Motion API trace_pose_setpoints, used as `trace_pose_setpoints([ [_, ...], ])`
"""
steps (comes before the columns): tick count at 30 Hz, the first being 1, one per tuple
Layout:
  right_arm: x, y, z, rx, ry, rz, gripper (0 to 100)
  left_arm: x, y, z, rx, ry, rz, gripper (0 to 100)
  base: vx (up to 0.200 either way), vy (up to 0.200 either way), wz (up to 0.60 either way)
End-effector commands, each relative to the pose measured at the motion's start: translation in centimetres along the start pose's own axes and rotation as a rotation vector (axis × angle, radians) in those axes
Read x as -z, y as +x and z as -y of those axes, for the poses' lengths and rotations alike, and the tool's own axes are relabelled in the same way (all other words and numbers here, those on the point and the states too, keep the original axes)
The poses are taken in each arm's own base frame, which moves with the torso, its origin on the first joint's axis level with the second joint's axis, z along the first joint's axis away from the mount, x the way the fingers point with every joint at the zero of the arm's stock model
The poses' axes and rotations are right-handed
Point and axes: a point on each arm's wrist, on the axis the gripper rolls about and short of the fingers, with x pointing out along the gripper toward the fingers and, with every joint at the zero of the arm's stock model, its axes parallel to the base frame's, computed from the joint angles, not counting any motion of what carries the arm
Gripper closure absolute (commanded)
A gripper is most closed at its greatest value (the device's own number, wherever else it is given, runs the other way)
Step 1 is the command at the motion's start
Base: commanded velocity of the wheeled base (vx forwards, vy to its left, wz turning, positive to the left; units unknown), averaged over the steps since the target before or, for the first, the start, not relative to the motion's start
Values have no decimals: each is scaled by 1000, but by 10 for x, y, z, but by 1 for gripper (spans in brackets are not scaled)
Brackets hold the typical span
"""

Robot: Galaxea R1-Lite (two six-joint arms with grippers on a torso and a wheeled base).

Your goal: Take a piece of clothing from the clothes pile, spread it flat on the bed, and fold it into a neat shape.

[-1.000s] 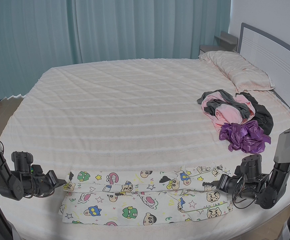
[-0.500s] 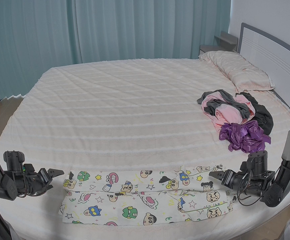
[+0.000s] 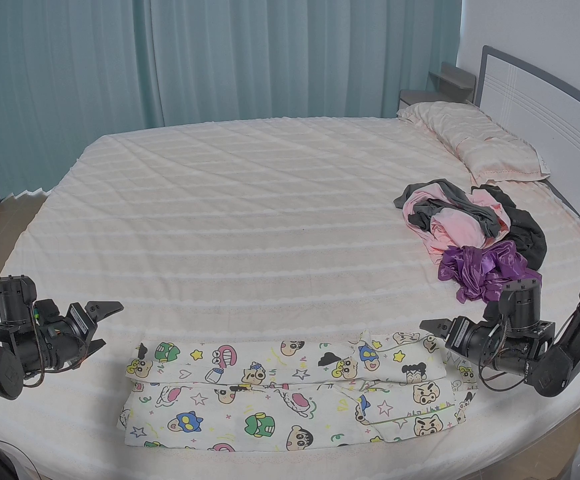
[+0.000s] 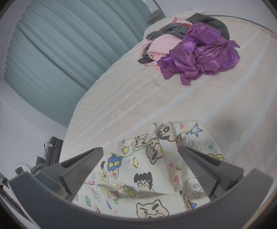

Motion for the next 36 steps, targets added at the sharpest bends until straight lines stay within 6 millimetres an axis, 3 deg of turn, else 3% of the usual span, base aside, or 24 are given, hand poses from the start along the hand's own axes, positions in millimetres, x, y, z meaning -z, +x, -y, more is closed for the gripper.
trace_pose_setpoints([
  [1, 1, 21, 1, 11, -37, -30, 0, 4, 1, 12, 30, 8, -4, 0, 0, 0, 0],
  [6, 10, 32, -1, 13, -82, -73, 0, 5, 6, 8, 14, -4, -19, 0, 0, 0, 0],
  [7, 10, 32, -1, 13, -82, -73, 100, 5, 6, 8, 14, -4, -19, 0, 0, 0, 0],
  [13, 14, 39, 0, 33, -118, -101, 100, 7, 7, 5, 4, -10, -29, 0, 0, 0, 0],
  [24, 2, 9, -2, 26, -109, -40, 100, 9, 7, 3, -4, -14, -38, 0, 0, 0, 0],
  [30, 9, 13, 8, 64, -101, -74, 100, 12, 8, 4, -2, -11, -49, 0, 0, 0, 0],
  [31, 9, 13, 8, 65, -101, -75, 0, 13, 7, 4, -5, -12, -53, 0, 0, 0, 0],
  [36, -4, 10, 2, 42, -97, -21, 0, 14, 7, 4, -5, -12, -55, 0, 0, 0, 0],
])
